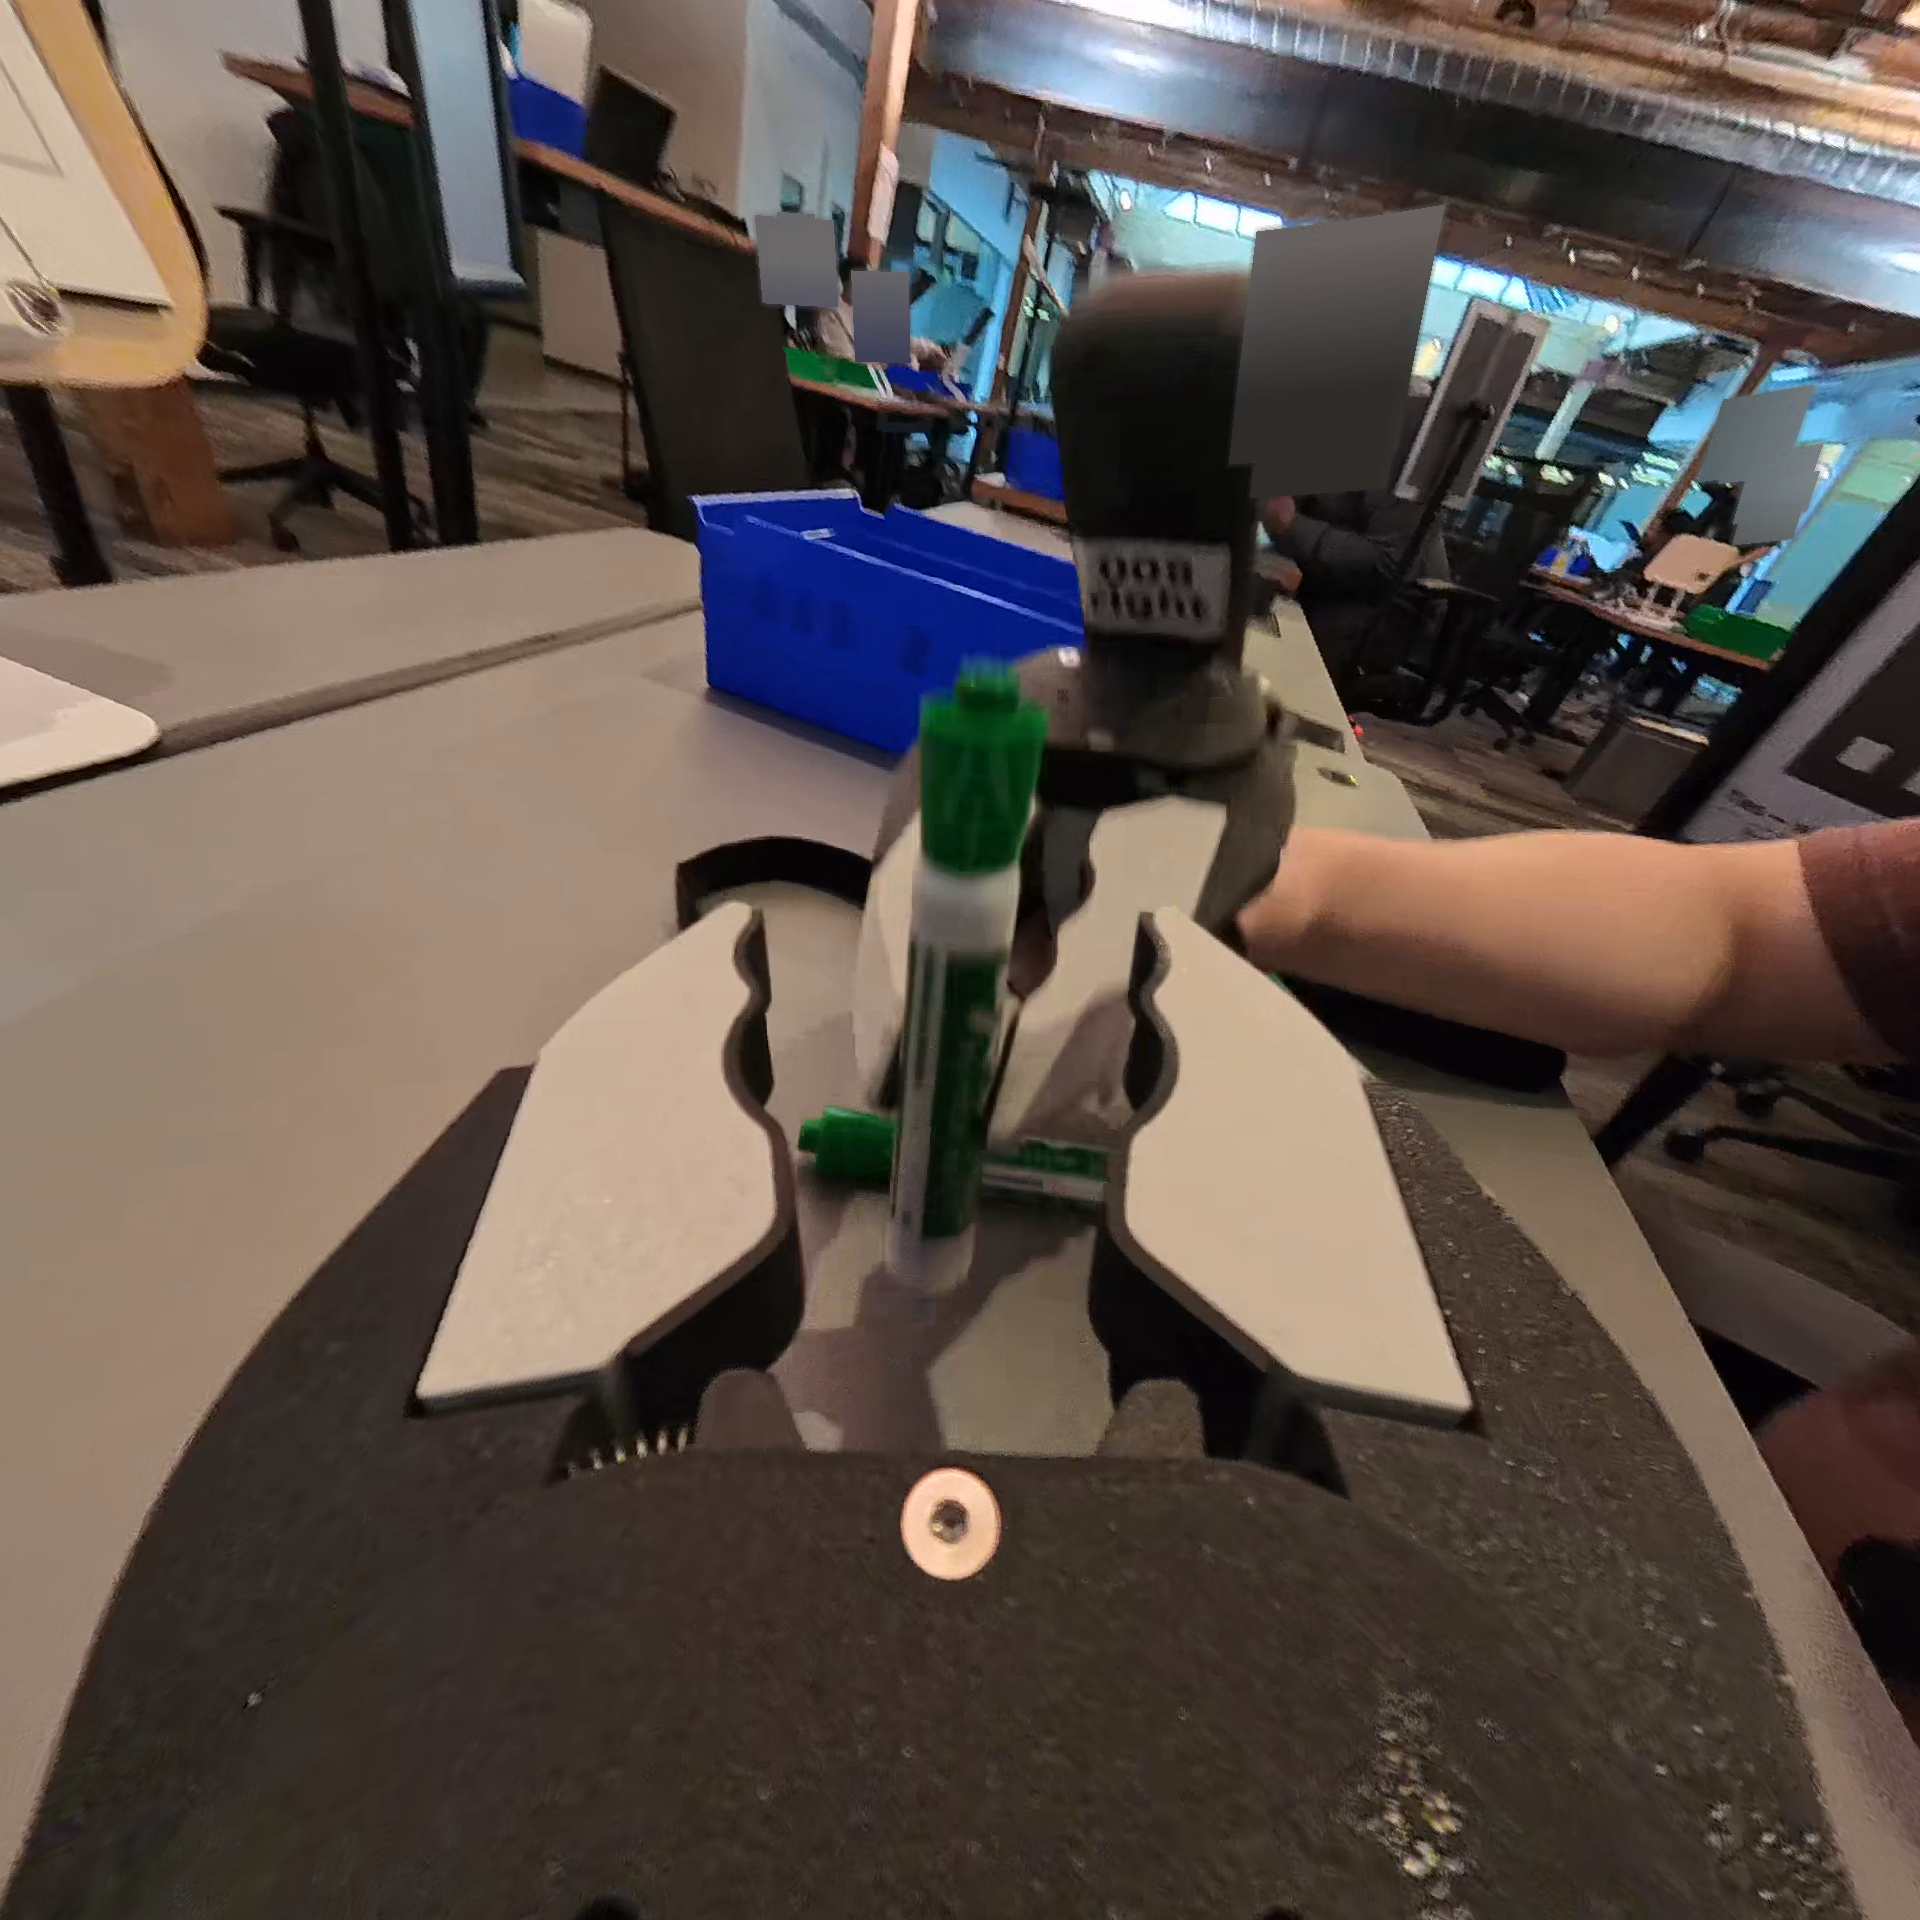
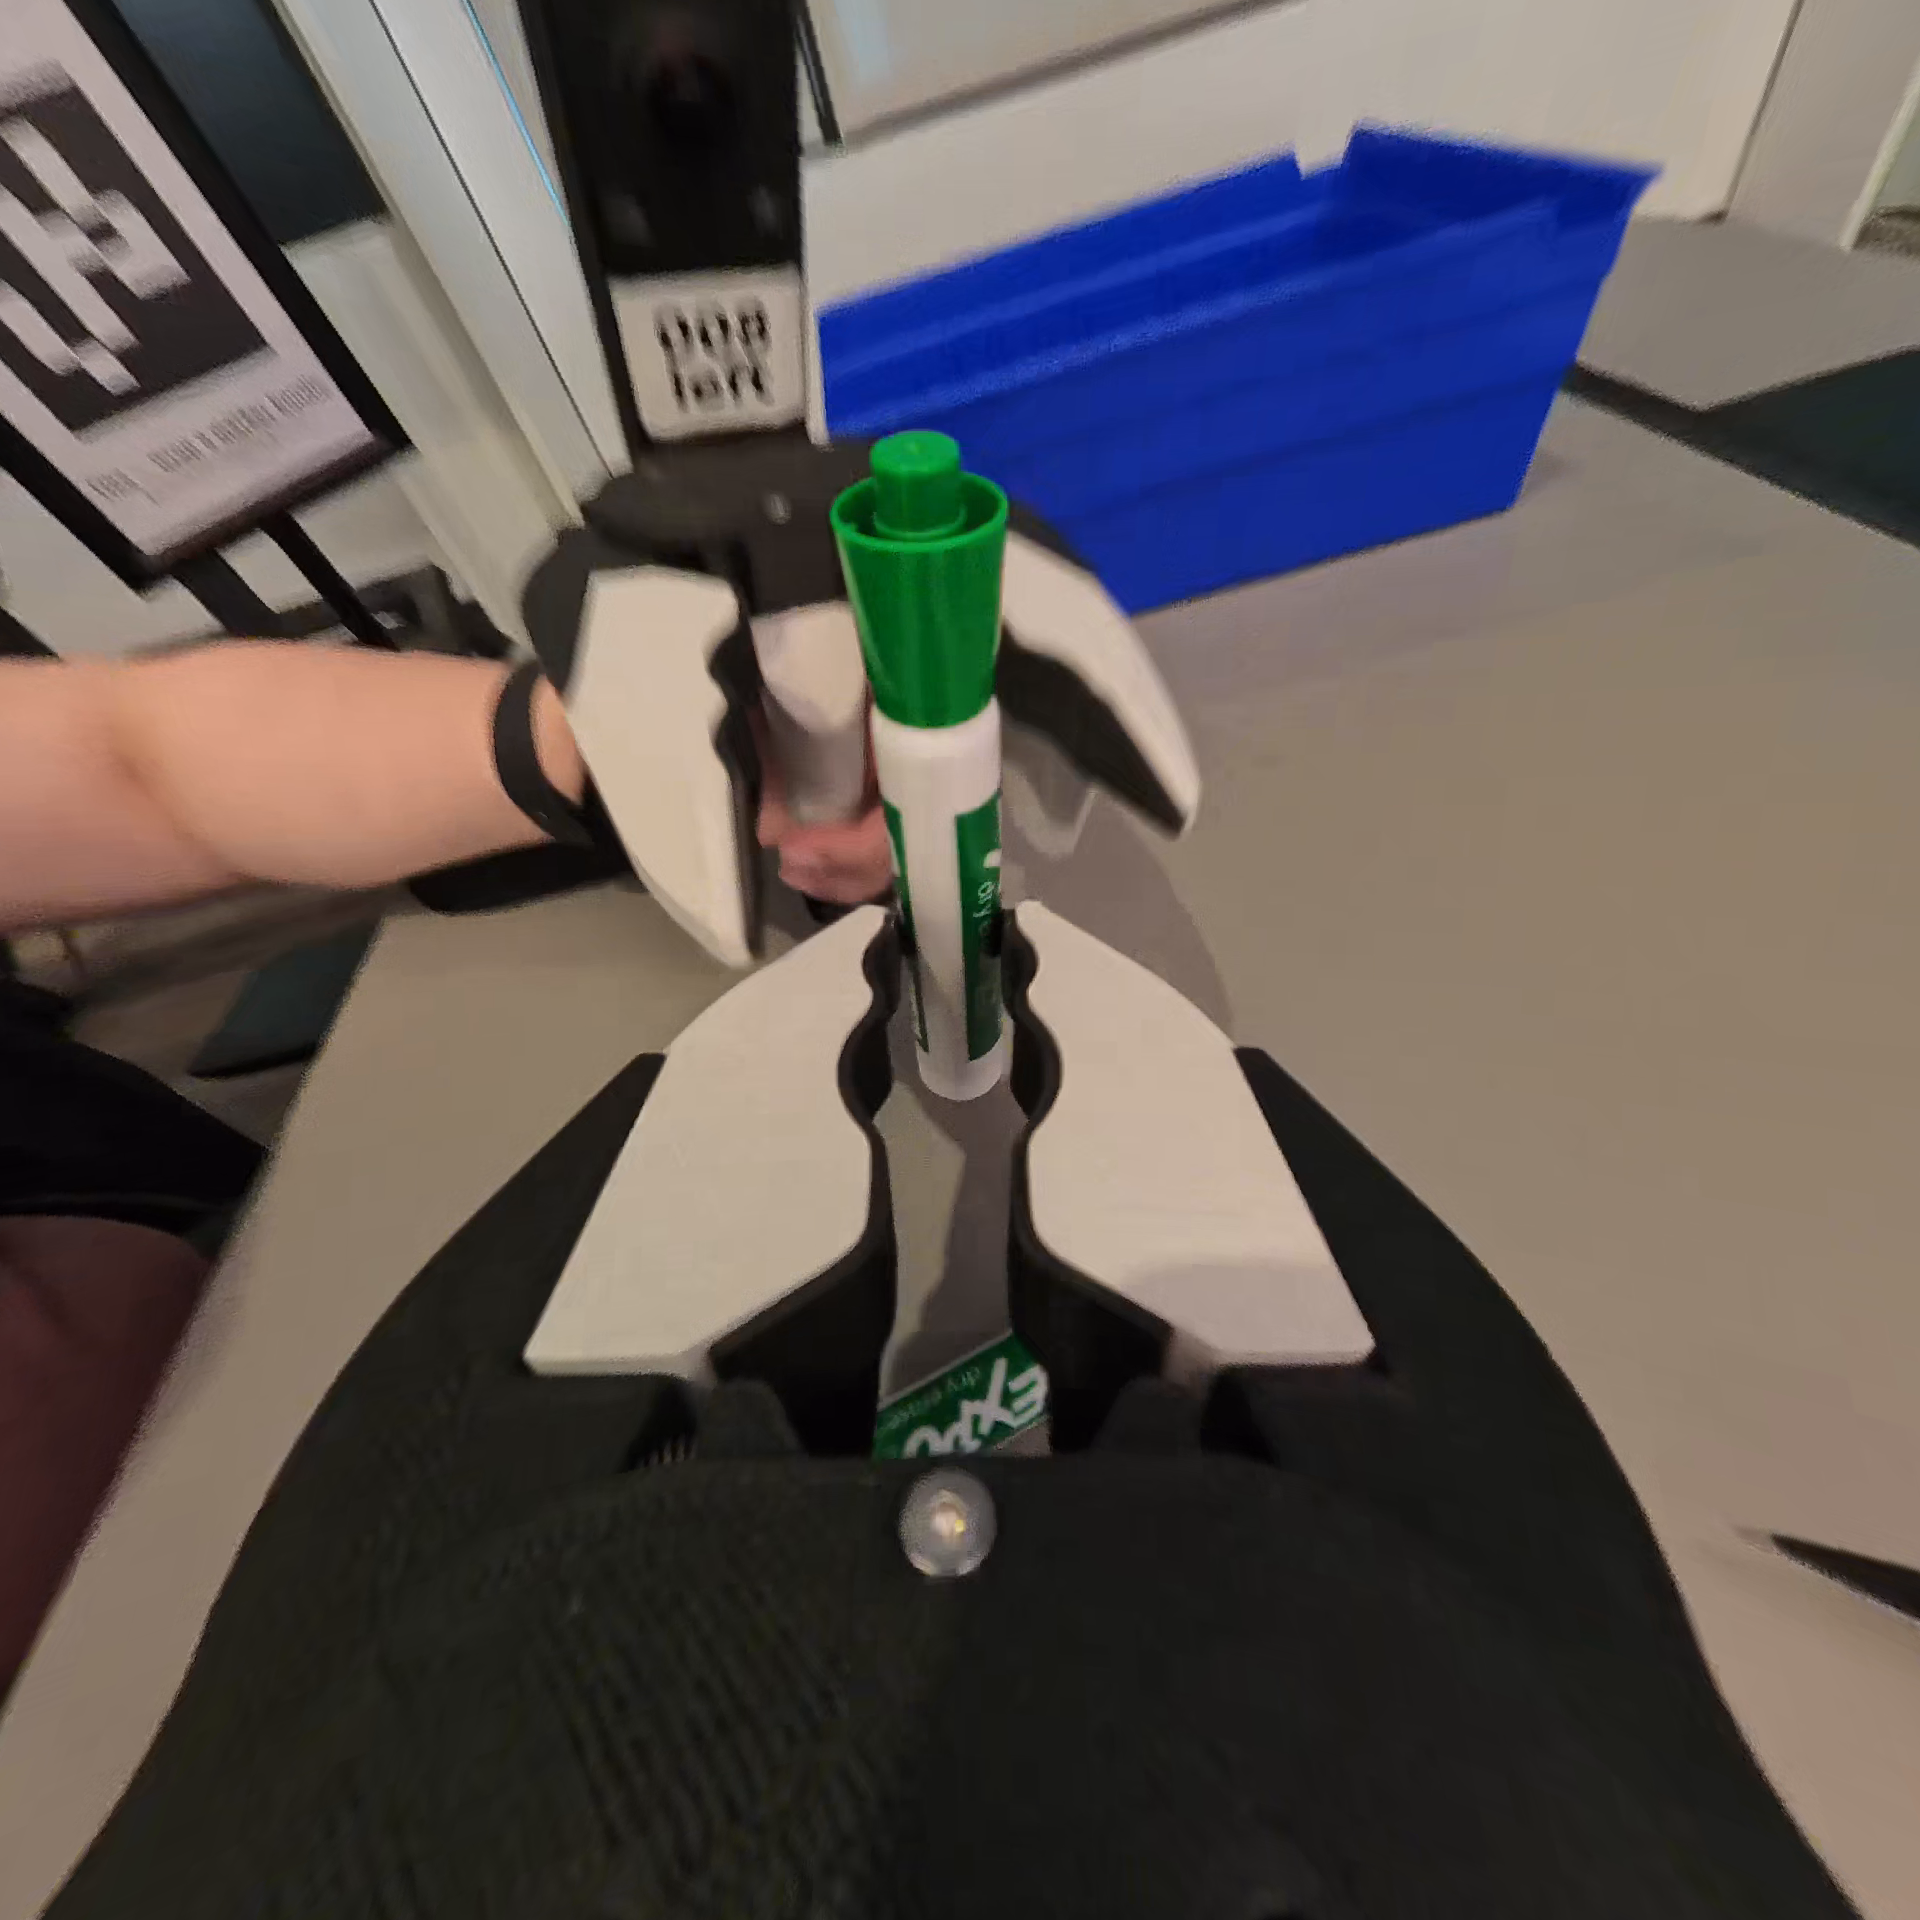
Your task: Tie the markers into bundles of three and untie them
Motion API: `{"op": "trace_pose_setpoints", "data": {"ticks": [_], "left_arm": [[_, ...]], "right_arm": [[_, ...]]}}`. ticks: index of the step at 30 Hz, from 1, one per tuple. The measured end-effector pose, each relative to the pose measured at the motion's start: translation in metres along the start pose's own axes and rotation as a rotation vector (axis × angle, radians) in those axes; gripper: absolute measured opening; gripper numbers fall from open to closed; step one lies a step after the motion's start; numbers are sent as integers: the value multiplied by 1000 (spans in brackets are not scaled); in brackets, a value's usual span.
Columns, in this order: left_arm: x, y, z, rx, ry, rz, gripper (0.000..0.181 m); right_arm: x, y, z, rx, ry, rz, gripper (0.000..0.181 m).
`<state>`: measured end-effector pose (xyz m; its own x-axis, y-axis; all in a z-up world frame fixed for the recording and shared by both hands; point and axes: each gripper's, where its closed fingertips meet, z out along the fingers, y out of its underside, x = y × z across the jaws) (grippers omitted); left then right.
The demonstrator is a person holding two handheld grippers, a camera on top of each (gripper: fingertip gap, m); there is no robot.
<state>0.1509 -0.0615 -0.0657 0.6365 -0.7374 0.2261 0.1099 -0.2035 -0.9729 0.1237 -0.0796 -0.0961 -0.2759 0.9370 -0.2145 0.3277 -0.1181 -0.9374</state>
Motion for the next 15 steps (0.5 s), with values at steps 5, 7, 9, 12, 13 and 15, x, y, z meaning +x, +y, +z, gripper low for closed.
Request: {"op": "trace_pose_setpoints", "data": {"ticks": [5,7,9,12,13,15], "left_arm": [[11,1,3,-2,100,-69,53],[14,-4,2,15,124,-84,45],[16,-11,2,53,122,-78,34],[17,-8,3,33,94,0,20],[17,-5,4,12,76,31,19],[17,-4,5,-10,51,77,19]], "right_arm": [[-3,-13,-7,64,-37,19,20],[-8,-10,-5,37,-53,-15,20],[-10,-7,0,9,-43,-44,20],[-15,-4,6,-15,-52,-56,19],[-15,-3,7,-21,-54,-56,20],[-18,1,3,-49,-75,-51,30]]}}
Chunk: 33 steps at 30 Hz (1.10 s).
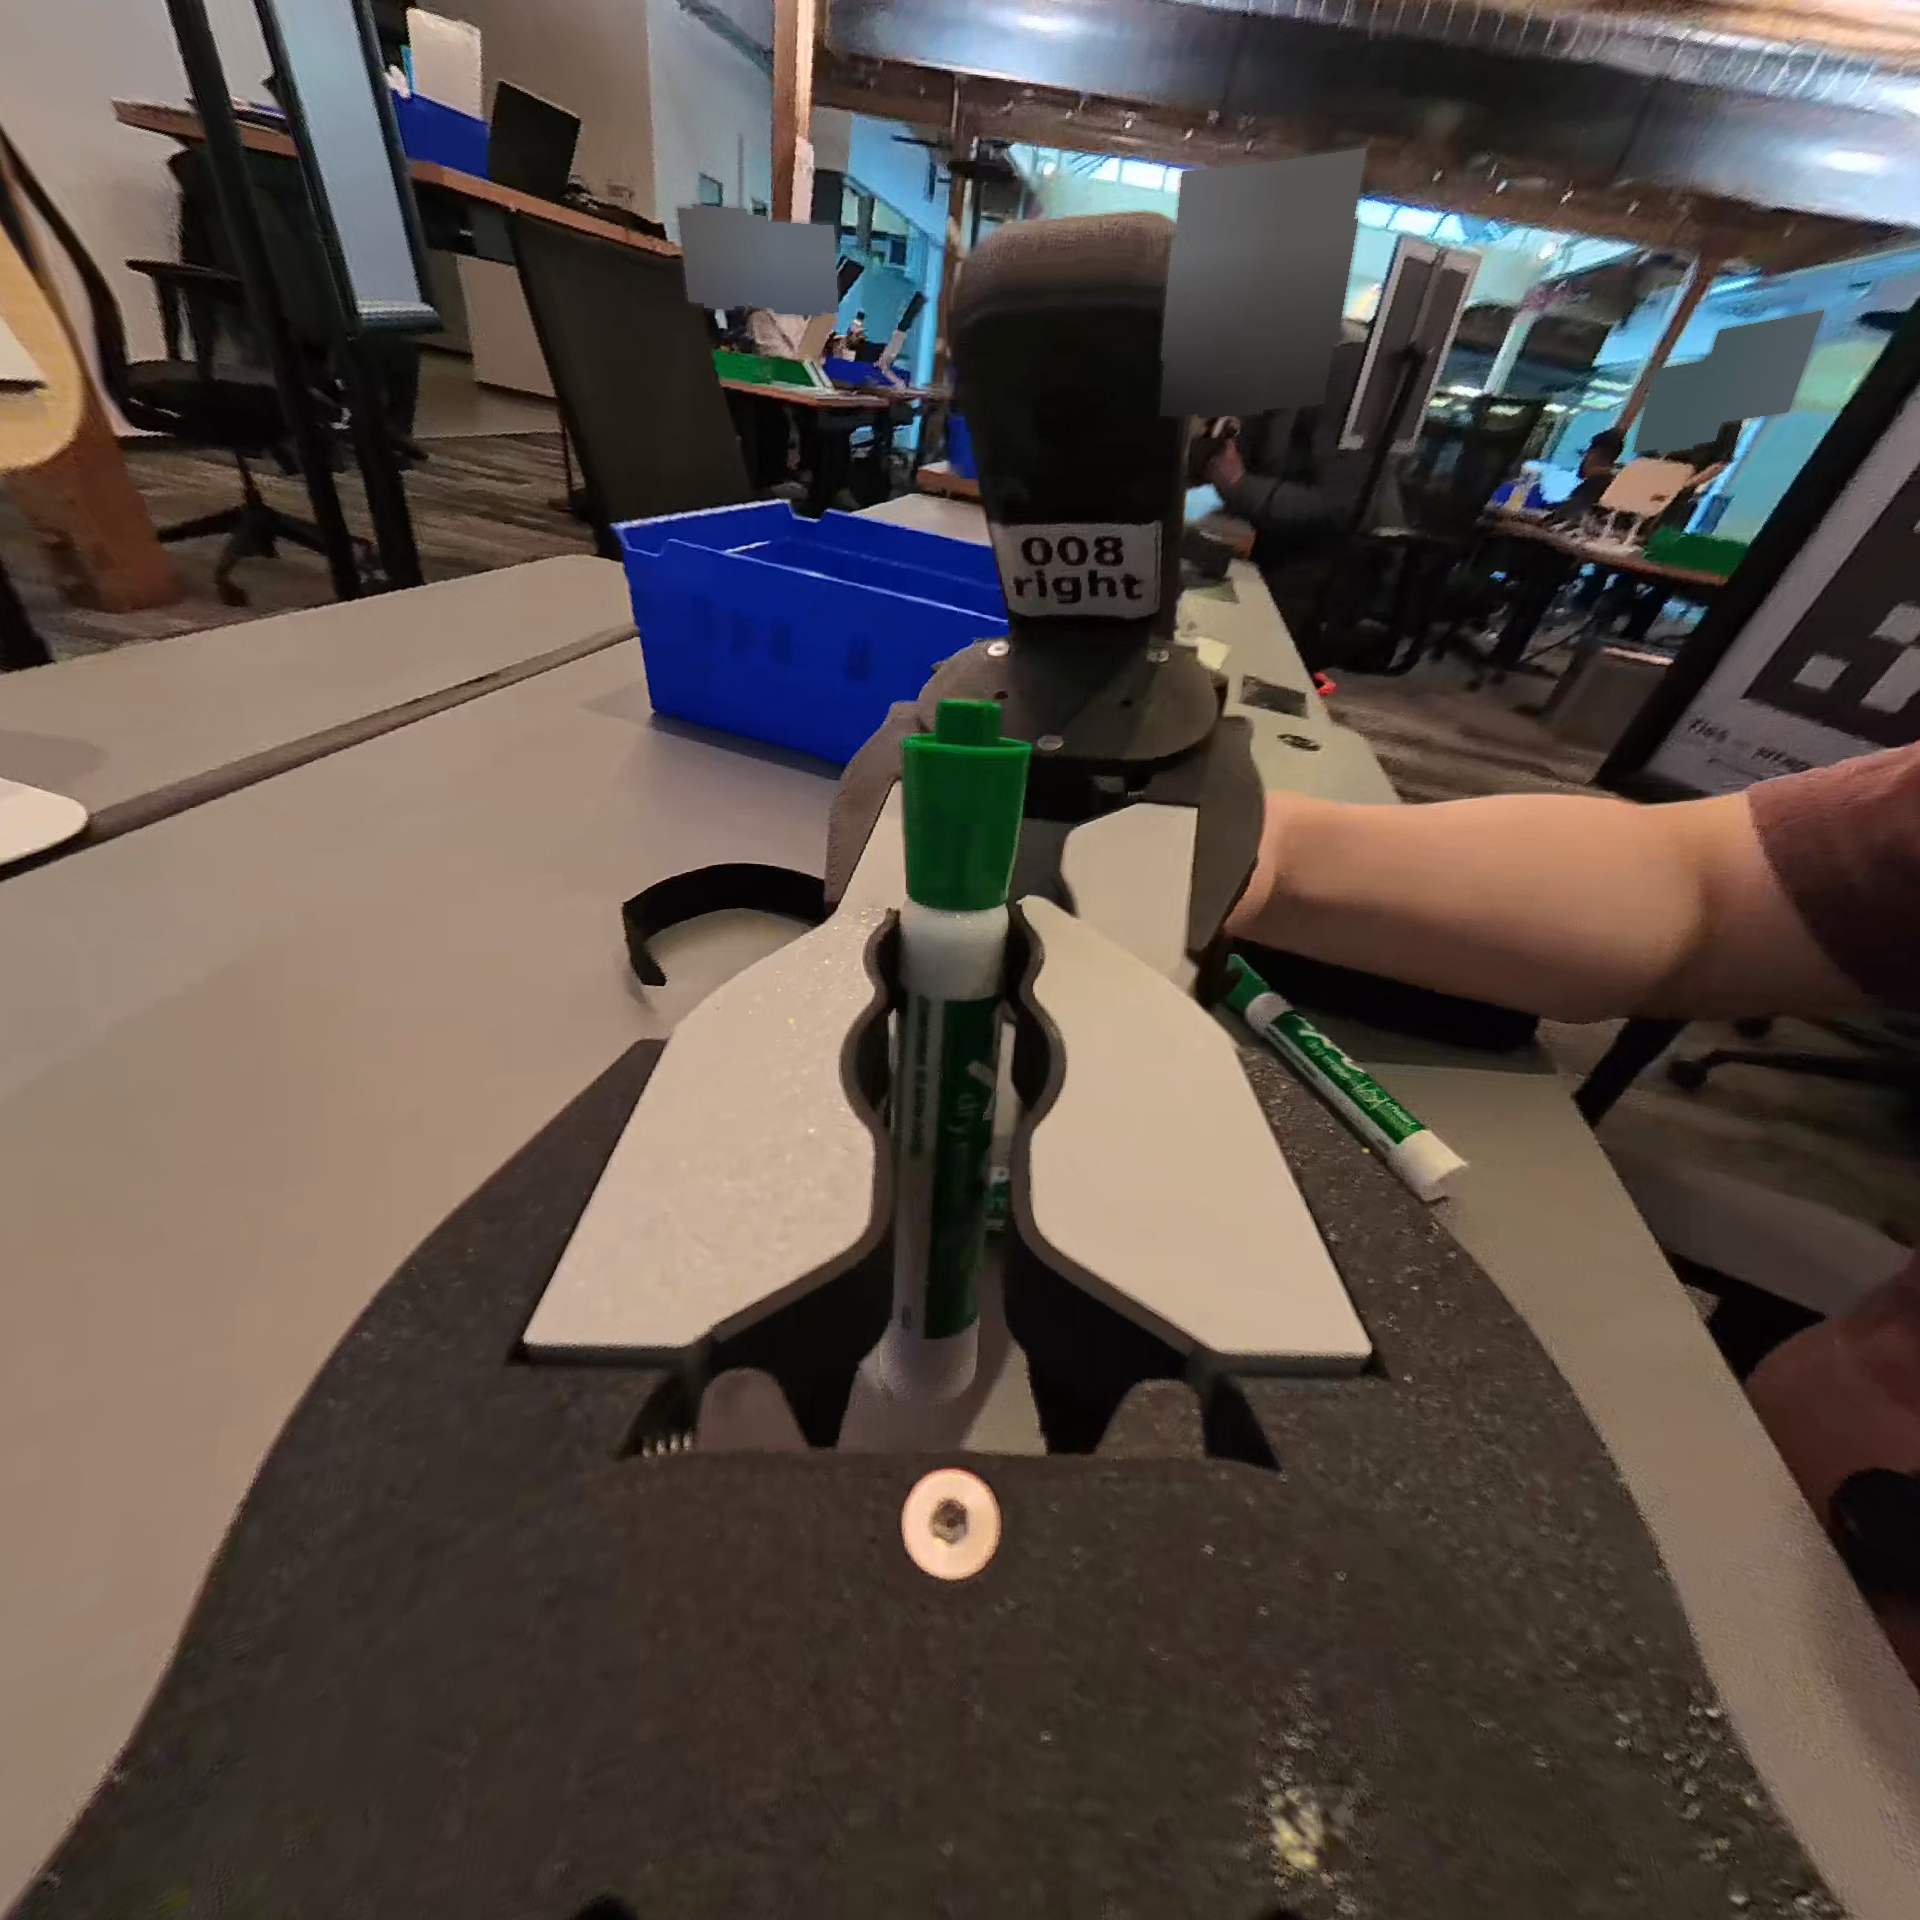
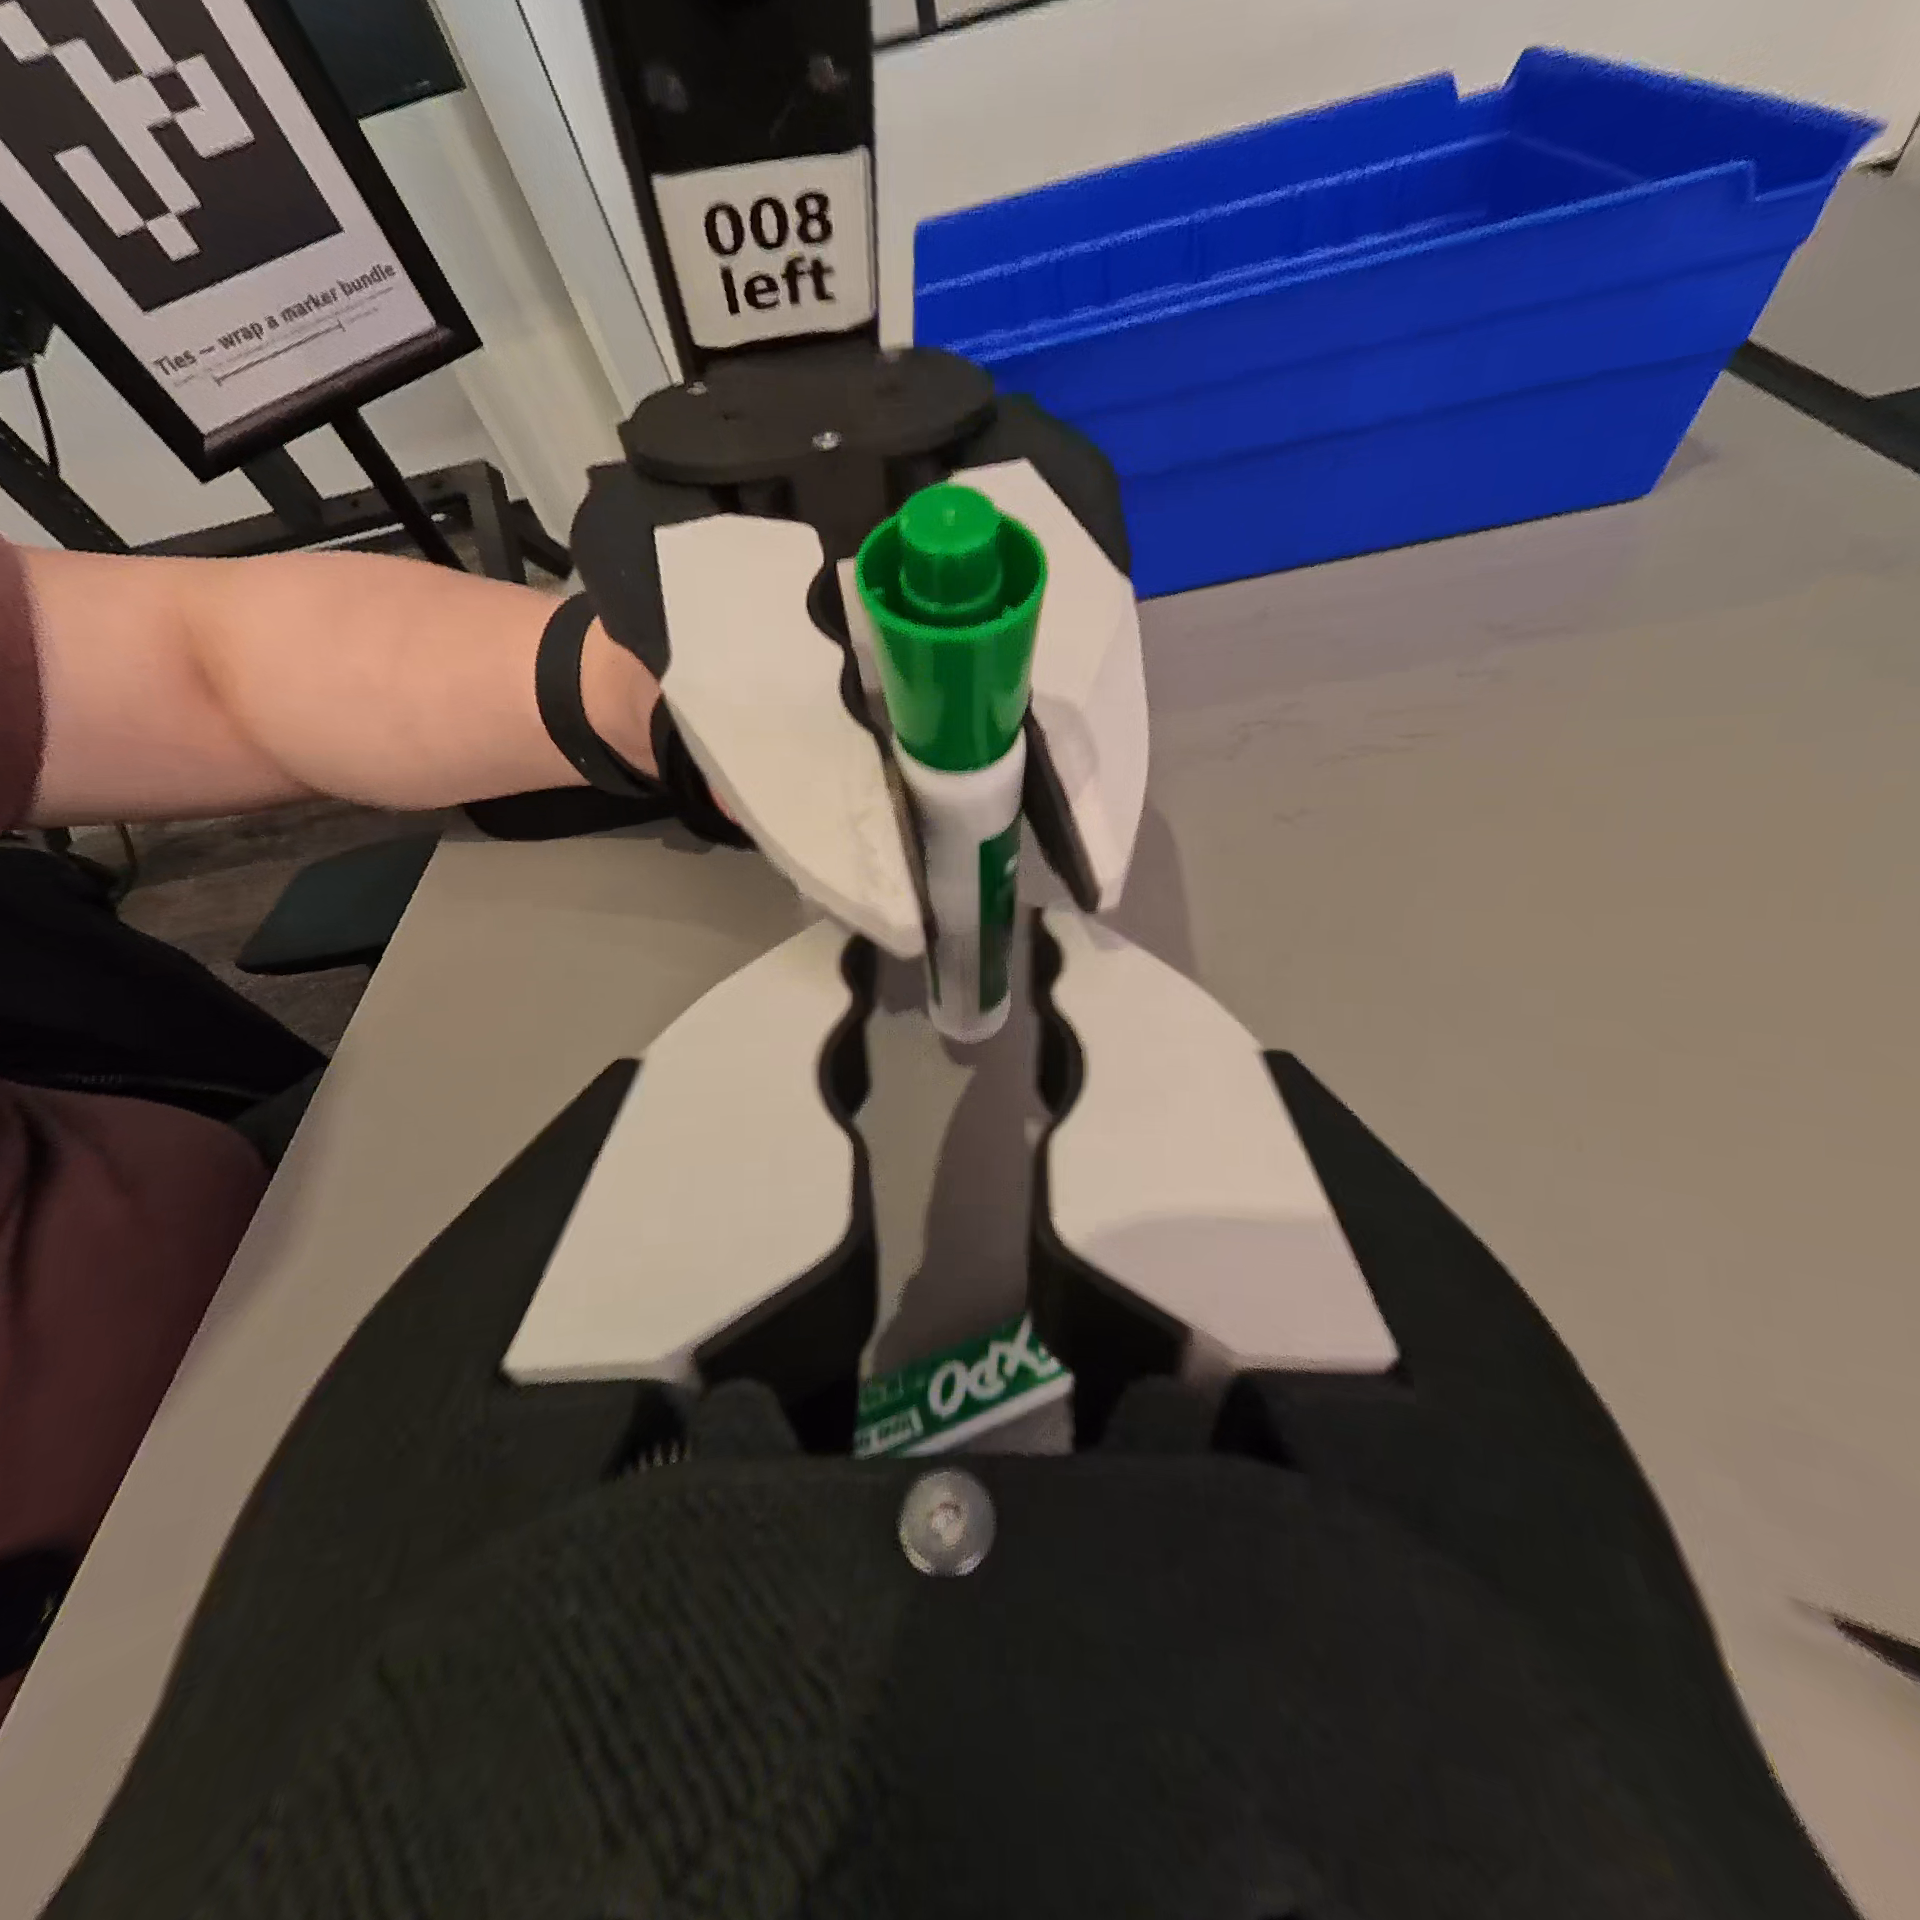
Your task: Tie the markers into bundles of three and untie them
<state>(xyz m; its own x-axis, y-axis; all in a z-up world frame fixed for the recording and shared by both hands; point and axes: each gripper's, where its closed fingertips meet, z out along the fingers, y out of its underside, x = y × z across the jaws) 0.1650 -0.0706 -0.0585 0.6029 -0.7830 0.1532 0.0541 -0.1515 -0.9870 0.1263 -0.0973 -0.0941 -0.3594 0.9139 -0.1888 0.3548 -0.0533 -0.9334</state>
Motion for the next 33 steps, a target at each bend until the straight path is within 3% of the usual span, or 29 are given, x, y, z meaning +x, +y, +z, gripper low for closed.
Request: {"op": "trace_pose_setpoints", "data": {"ticks": [2,4,6,8,11,13,14,16,20,23,25,30,33], "left_arm": [[-4,-2,-2,7,-31,0,18],[-7,-1,-4,1,-40,-18,19],[-8,2,-5,-21,-44,-6,18],[-7,5,-3,-44,-40,2,18],[-3,6,1,-47,-26,-3,19],[-2,4,1,-38,-22,0,19],[-1,4,0,-39,-21,2,18],[-2,0,-3,-8,-28,3,19],[-2,4,-1,-36,-18,-44,45],[0,6,3,-51,1,-62,45],[2,6,4,-53,9,-58,41],[6,11,4,-93,35,-42,11],[6,12,4,-92,38,-38,11]], "right_arm": [[3,2,-13,-33,26,-10,48],[6,-9,-34,16,64,-40,44],[7,-38,-51,165,89,-33,36],[7,-59,-55,254,95,-22,37],[5,-56,-36,166,67,-30,44],[1,-48,-24,88,19,-35,20],[1,-49,-21,85,13,-44,20],[0,-55,-17,104,-3,-39,20],[3,-73,-20,171,-24,-7,20],[-2,-83,-20,220,-78,27,20],[-4,-81,-15,205,-90,23,20],[-14,-84,-7,185,-103,-16,20],[-15,-84,-5,180,-94,-31,20]]}}
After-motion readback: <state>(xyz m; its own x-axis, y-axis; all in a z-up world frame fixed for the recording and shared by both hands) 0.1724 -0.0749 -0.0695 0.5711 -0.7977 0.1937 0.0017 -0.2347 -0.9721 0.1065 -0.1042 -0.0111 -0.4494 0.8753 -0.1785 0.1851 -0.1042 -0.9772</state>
